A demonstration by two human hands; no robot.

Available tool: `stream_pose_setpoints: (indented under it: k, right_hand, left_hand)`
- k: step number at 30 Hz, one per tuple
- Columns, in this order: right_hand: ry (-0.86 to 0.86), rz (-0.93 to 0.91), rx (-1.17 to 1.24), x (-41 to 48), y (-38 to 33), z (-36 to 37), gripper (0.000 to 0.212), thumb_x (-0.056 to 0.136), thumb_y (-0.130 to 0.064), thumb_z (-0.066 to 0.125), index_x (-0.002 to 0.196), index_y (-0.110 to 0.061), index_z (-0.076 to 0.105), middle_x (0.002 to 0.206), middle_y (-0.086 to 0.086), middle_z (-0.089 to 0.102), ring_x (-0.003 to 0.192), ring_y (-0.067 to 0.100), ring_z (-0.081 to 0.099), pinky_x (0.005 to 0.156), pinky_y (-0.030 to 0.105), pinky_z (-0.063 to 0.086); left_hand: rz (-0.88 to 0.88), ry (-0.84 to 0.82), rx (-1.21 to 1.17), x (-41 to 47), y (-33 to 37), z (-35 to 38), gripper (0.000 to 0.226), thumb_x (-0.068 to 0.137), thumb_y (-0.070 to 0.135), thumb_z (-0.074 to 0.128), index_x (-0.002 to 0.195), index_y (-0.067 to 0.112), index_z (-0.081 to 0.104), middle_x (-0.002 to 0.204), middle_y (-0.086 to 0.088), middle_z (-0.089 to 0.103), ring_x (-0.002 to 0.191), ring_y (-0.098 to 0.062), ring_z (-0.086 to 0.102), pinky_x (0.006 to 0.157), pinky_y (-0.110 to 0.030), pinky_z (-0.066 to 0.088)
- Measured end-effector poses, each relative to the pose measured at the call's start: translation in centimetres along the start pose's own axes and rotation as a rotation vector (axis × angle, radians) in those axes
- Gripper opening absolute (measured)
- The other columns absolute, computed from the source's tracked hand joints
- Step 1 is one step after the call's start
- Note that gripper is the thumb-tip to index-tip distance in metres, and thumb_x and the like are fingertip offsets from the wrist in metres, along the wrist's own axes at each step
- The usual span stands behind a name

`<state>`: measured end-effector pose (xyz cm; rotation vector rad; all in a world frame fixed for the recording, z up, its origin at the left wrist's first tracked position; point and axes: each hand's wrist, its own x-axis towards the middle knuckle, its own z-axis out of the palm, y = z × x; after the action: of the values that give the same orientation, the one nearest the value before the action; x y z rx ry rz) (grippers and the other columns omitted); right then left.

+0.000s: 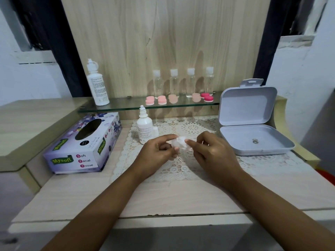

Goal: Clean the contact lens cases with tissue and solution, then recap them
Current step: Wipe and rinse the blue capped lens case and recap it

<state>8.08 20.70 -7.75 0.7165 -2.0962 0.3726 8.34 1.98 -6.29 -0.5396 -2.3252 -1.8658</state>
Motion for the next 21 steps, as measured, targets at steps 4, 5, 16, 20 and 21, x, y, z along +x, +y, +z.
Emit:
stream_pose_setpoints:
  k: [4,5,16,20,21]
  right_hand:
    - [0.016,0.011,0.003,0.0,-0.1,0.0,0.029,0.083,-0.013,0.050,0.102,-0.013,0.071,0.073,0.006,0.054,0.058,0.023,0.051,0.046,0.030,0.042]
    - [0.009,0.002,0.009,0.0,-0.2,0.0,0.028,0.083,-0.012,0.051,0.103,-0.013,0.071,0.073,0.006,0.054,0.058,0.023,0.050,0.046,0.031,0.042]
    - [0.032,-0.030,-0.027,0.3,-1.0,-0.1,0.030,0.084,-0.014,0.049,0.104,-0.015,0.070,0.074,0.006,0.054,0.061,0.024,0.052,0.054,0.029,0.034]
    - [0.011,-0.094,-0.017,0.4,-1.5,-0.2,0.031,0.083,-0.012,0.049,0.107,-0.018,0.069,0.075,0.005,0.053,0.063,0.022,0.049,0.059,0.027,0.026]
    - [0.001,-0.105,-0.025,0.4,-1.6,-0.3,0.032,0.083,-0.012,0.049,0.107,-0.019,0.068,0.075,0.005,0.053,0.064,0.022,0.048,0.060,0.027,0.025]
  left_hand:
    - [-0.075,-0.026,-0.120,0.1,0.0,0.2,0.028,0.085,-0.001,0.061,0.099,0.023,0.061,0.070,-0.005,0.072,0.066,-0.015,0.067,0.071,-0.029,0.057]
    - [-0.081,-0.029,-0.144,0.1,0.1,0.2,0.026,0.085,-0.001,0.060,0.099,0.022,0.061,0.069,-0.004,0.072,0.066,-0.014,0.067,0.070,-0.028,0.057]
    - [-0.061,-0.110,-0.211,0.2,-0.1,0.0,0.029,0.087,-0.003,0.055,0.107,0.017,0.061,0.078,-0.005,0.073,0.073,-0.013,0.068,0.073,-0.022,0.054]
    - [-0.037,-0.131,-0.179,0.2,-0.4,0.0,0.034,0.087,-0.008,0.055,0.113,0.013,0.061,0.093,-0.010,0.072,0.085,-0.016,0.069,0.078,-0.022,0.053]
    - [-0.038,-0.129,-0.179,0.2,-0.4,-0.1,0.036,0.086,-0.009,0.054,0.117,0.010,0.059,0.097,-0.012,0.071,0.088,-0.016,0.068,0.078,-0.021,0.053]
